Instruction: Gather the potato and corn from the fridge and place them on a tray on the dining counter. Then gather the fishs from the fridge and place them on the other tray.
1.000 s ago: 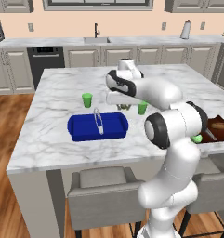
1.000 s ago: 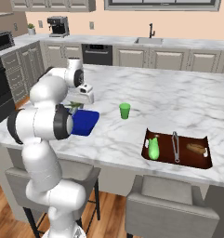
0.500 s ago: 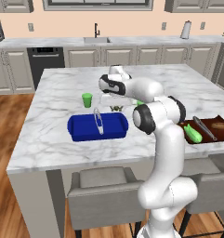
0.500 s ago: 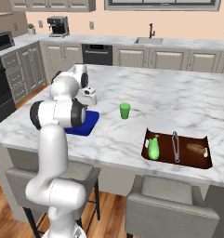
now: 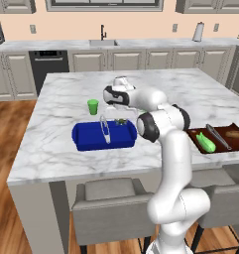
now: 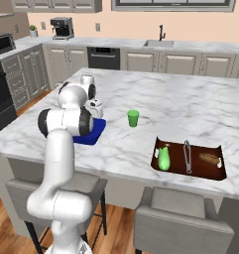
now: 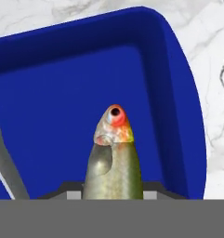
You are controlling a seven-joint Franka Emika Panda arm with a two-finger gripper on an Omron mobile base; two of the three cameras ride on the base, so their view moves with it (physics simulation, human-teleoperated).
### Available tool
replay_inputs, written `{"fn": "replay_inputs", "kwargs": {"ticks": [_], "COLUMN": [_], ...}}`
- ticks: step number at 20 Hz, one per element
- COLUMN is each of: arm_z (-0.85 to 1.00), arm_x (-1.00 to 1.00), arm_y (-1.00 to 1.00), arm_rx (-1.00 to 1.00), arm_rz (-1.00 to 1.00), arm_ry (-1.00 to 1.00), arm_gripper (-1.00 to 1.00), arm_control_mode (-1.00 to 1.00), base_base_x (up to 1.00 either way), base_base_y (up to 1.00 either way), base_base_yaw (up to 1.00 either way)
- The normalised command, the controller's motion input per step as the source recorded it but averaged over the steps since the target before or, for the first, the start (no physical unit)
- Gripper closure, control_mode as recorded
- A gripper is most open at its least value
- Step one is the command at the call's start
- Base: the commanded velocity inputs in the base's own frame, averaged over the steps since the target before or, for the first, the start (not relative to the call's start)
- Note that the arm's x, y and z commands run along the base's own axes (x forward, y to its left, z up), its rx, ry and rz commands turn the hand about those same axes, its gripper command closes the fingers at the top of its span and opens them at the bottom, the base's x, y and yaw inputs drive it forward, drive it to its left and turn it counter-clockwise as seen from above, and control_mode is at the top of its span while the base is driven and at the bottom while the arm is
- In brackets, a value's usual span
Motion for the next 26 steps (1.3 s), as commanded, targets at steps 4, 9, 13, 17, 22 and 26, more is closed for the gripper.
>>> {"fn": "replay_inputs", "kwargs": {"ticks": [4,9,13,17,22,26], "arm_z": [-0.48,-0.3,-0.18,0.0,0.0,0.0], "arm_x": [0.19,0.28,0.16,-0.06,-0.08,-0.03], "arm_y": [-0.07,0.0,0.0,0.03,0.08,0.0], "arm_rx": [0.0,0.0,0.0,0.0,0.0,0.0], "arm_rz": [0.06,0.04,0.0,0.0,0.0,0.0], "arm_ry": [-0.04,-0.04,0.01,0.0,0.0,0.0], "arm_gripper": [1.0,1.0,1.0,1.0,-1.0,-1.0], "arm_control_mode": [-1.0,-1.0,-1.0,-1.0,-1.0,-1.0], "base_base_x": [0.0,0.0,0.0,0.0,0.0,0.0], "base_base_y": [0.0,0.0,0.0,0.0,0.0,0.0], "base_base_yaw": [0.0,0.0,0.0,0.0,0.0,0.0]}}
